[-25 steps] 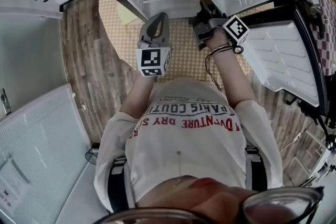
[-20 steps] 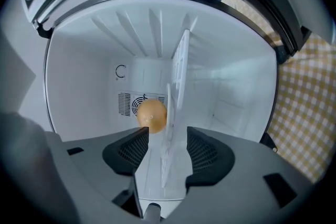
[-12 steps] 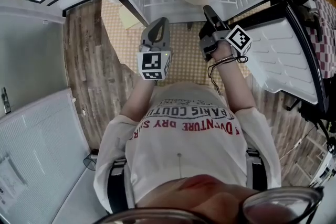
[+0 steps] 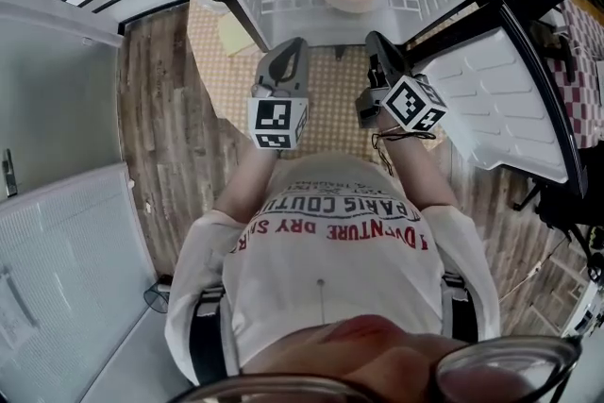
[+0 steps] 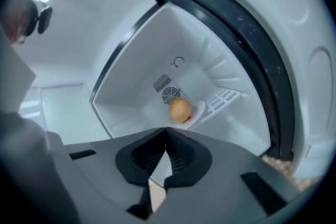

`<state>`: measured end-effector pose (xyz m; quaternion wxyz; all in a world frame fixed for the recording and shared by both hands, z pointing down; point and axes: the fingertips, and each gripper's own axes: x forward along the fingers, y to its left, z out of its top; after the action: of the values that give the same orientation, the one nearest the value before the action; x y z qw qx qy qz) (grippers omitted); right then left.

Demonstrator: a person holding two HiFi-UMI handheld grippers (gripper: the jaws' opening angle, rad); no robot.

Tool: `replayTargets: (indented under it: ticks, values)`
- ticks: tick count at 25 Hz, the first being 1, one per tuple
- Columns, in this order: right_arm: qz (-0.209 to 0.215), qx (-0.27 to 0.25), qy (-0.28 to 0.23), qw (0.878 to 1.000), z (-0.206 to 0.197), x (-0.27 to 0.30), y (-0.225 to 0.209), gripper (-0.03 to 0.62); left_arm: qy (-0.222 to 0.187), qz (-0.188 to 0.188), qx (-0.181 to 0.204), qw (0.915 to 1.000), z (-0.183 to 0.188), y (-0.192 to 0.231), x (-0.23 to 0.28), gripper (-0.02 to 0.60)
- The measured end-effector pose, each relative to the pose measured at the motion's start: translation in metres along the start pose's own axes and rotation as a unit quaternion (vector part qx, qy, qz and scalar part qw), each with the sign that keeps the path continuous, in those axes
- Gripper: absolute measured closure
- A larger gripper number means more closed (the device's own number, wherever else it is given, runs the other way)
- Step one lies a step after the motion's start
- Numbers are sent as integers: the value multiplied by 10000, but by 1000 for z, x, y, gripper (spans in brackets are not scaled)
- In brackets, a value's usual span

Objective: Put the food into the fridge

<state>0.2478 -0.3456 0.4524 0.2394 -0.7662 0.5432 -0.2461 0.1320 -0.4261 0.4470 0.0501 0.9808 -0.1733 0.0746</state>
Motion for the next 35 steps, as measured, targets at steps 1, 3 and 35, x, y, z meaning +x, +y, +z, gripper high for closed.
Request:
replayTargets:
  ticks: [1,3,35]
  values:
    - [39,-371,3,9993,-2,-2,5,568,-11,2,24,10000,1,-2,-2,554]
    - [77,-1097,-34,9939,-3,-8,14,568,-22,-11,68,10000,1,-7,-5,554]
    - [328,-2495,83,9678,-29,-23,36,568,21,-11,189,9998,-7,-23,-18,554]
